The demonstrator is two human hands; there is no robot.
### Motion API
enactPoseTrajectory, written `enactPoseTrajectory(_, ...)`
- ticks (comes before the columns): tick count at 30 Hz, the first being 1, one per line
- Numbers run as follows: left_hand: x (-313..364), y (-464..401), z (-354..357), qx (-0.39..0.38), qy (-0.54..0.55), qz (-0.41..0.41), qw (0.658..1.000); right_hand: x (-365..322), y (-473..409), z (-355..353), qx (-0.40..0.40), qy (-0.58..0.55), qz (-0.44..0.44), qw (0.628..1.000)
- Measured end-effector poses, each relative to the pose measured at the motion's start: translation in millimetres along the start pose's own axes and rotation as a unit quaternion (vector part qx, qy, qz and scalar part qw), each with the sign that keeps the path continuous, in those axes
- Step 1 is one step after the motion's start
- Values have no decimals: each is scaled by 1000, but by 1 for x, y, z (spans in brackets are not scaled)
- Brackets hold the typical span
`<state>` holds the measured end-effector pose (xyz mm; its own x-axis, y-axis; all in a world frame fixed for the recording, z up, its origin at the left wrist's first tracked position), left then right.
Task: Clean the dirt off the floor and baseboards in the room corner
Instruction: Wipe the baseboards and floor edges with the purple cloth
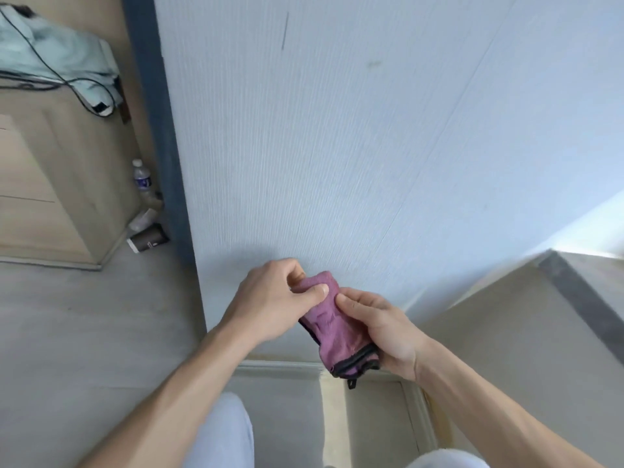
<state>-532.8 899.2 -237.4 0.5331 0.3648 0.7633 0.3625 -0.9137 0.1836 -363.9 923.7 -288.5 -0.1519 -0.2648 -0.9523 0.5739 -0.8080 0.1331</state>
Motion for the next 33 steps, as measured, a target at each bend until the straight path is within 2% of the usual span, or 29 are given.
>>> enactPoseTrajectory(3, -5, 1, -5, -62, 64, -4, 996, -8, -2, 9, 9, 53, -55, 997)
enactPoseTrajectory(7, -9, -1, -5, -169, 200, -10, 965, -26, -4, 16, 49, 105, -131, 985)
enactPoseTrajectory(9, -13, 0, 4, -224, 201, -10, 954, -31, -4, 18, 47, 114, -141, 982)
enactPoseTrajectory(11, -14, -3, 7, -205, 163, 11, 965, -38, -2, 18, 45, 151, -157, 975)
enactPoseTrajectory(14, -5, -11, 4, -109, 63, 76, 989, -45, -1, 15, 44, 180, -172, 968)
enactPoseTrajectory(17, 13, -11, 6, -46, 7, 126, 991, -50, 0, 0, 53, 168, -178, 968)
enactPoseTrajectory(19, 22, -14, 14, -52, 28, 156, 986, -56, 1, -15, 67, 159, -183, 968)
enactPoseTrajectory(23, 44, -15, 36, -143, 69, 184, 970, -64, 3, -45, 81, 145, -179, 970)
enactPoseTrajectory(25, 52, -16, 51, -180, 80, 167, 966, -64, 0, -58, 79, 136, -169, 973)
enactPoseTrajectory(31, 55, -33, 88, -187, 69, 116, 973, -47, -9, -103, 41, 203, -127, 970)
enactPoseTrajectory(33, 56, -33, 95, -200, 71, 97, 972, -37, -8, -111, 32, 187, -95, 977)
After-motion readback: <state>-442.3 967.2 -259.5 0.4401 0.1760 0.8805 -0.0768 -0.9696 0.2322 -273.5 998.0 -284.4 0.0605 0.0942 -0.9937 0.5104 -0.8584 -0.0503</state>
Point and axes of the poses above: each hand's wrist, its own y-axis away from the middle knuckle, its own z-axis out of the palm, x = y × z, the point moved 8 cm from there along -y, towards the middle knuckle, and after that the axes turned 14 degrees about -z, right-handed, at the moved point
